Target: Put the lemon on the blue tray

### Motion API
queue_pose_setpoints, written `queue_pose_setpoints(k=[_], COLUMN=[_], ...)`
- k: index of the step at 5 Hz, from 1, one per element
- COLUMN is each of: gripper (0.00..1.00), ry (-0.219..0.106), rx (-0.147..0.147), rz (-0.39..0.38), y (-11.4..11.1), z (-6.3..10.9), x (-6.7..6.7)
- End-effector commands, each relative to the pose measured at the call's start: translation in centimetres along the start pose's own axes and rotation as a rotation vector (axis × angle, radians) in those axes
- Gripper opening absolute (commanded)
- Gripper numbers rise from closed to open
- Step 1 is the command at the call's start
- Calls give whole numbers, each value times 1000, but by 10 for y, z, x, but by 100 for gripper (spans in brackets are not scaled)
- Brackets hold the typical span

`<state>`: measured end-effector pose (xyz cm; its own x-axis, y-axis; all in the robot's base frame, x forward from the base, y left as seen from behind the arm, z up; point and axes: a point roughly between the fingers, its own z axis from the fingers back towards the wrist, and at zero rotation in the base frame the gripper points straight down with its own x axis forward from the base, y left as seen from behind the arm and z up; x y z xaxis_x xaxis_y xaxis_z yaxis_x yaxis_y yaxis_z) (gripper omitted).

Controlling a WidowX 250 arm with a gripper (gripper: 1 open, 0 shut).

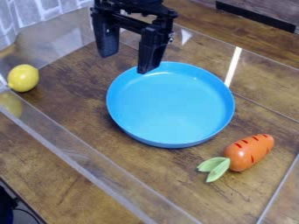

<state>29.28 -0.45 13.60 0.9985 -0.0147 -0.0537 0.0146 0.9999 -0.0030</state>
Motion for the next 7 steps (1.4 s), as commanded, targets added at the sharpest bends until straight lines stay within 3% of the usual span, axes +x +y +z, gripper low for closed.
queue_pose_setpoints(k=[1, 7], gripper=[100, 100], ry=[14, 95], rx=[1, 16], rz=[-18, -171], y=[2, 23], z=[-4, -27], x=[-1, -10])
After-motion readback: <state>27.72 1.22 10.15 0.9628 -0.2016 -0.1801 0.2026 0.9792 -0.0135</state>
